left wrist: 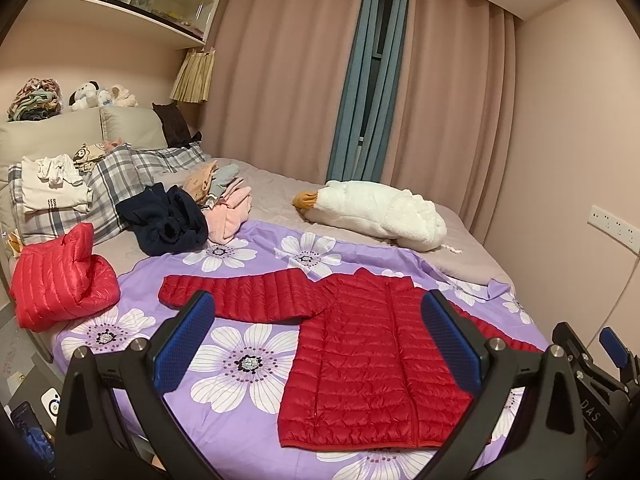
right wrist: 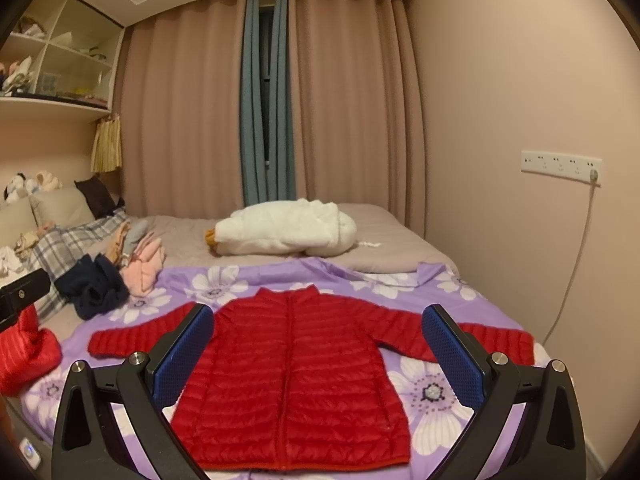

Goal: Fold large clothes

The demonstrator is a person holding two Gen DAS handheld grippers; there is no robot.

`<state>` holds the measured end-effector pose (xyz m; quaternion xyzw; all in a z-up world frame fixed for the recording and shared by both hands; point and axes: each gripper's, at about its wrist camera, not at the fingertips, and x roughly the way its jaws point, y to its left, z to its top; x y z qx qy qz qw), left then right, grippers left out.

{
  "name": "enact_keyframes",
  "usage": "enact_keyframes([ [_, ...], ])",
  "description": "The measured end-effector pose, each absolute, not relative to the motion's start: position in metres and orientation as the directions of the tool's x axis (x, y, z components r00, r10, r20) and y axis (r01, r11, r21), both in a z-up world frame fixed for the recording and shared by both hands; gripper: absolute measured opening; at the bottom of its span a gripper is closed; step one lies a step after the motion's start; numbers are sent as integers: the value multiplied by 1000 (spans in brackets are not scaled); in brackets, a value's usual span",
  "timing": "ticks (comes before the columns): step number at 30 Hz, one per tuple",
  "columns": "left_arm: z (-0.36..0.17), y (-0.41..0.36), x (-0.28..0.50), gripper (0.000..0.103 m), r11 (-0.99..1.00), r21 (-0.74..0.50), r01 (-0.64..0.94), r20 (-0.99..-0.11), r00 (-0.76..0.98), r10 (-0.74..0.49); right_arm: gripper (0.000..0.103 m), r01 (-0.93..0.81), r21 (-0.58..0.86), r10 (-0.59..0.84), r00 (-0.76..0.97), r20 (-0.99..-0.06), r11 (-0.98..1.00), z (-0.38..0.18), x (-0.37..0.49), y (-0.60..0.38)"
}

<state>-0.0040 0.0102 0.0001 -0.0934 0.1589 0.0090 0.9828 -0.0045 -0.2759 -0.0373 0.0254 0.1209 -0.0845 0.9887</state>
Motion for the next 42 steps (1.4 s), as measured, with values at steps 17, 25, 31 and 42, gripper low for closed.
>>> enact_keyframes([
  [17,0,10,-4,103,983,-178,-46,-315,949,-13,103,172,28,-160,956,-244,985,-34,-2,-276],
  [25,-1,10,-6,103,983,-178,-42,-312,950,-15,103,176,27,-164,956,-242,984,-33,-3,-274],
  [31,-1,11,-7,103,983,-178,-42,-311,950,-16,103,174,24,-164,957,-241,984,-32,-3,-275],
  [42,-1,8,-9,103,984,-173,-44,-310,951,-12,103,175,23,-164,956,-242,984,-31,-2,-276],
])
